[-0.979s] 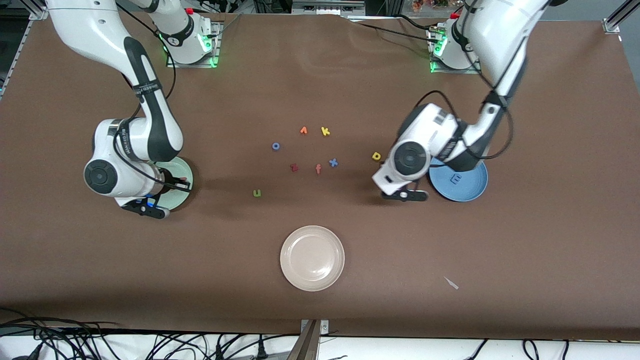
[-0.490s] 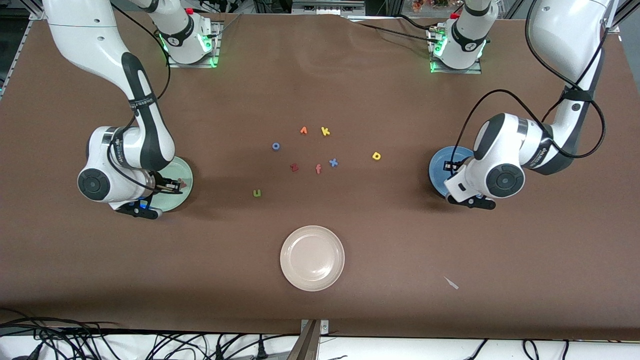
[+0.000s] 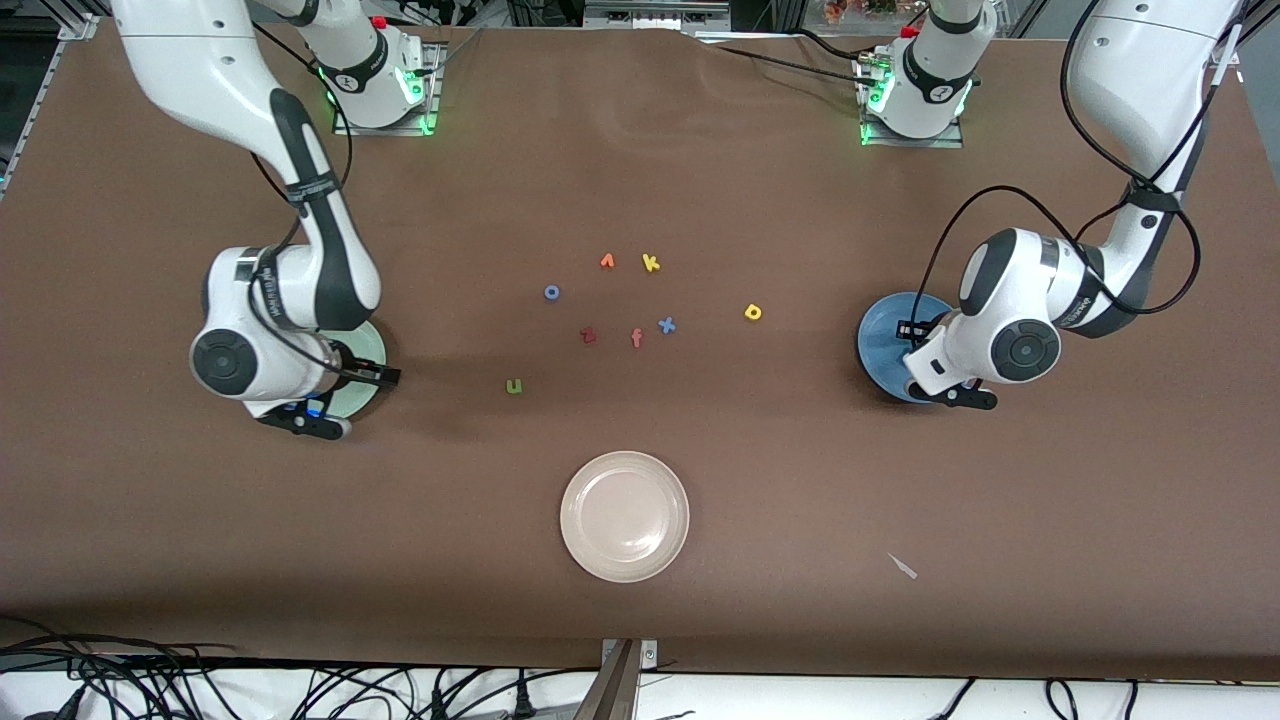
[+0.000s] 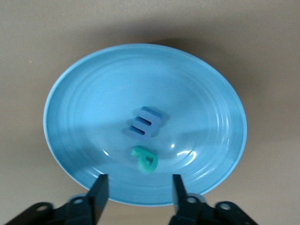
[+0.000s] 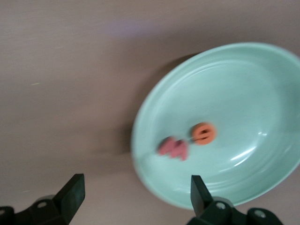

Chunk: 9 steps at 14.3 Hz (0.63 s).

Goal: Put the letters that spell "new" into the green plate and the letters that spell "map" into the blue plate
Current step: 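Place the b on the blue plate and w on the green plate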

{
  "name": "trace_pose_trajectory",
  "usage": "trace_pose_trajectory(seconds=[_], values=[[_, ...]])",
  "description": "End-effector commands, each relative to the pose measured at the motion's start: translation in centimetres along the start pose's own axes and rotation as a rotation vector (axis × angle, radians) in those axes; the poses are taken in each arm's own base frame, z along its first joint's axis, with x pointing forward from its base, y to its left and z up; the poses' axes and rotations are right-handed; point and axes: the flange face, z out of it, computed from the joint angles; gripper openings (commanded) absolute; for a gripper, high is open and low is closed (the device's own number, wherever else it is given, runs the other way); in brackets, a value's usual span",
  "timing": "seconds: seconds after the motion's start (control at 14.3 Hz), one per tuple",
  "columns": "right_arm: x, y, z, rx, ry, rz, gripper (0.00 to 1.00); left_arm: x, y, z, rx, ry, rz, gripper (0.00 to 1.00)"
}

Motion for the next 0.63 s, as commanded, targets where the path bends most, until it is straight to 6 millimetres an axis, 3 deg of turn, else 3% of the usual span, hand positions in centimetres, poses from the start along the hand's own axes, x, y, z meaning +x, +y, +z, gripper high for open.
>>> trace_pose_trajectory(seconds=[0.0,0.07,0.28,0.42,0.56], values=[[-1.7,-3.9,-1.2,0.054,0.002,0.041,1.00,-2.4,2.6,-6.1,0.048,0.024,0.066,1.00],[-2.0,-4.8,-1.3,0.074,0.002,0.040,1.00,-3.6,5.0,-8.6,0.065,0.032,0.099,1.00],[-3.1,-7.5,-1.4,0.091,0.039,0.003,1.00,-7.8,9.4,-15.0,0.109,0.053,0.115,1.00],[-4.1,-9.8,-1.1,0.096,0.078,-0.046,1.00,-10.3,10.8,-19.1,0.029,0.072,0.066,1.00],[-4.8,-11.4,-1.1,0.106,0.106,-0.082,1.00,-11.8,10.8,-23.9,-0.006,0.106,0.059,1.00]])
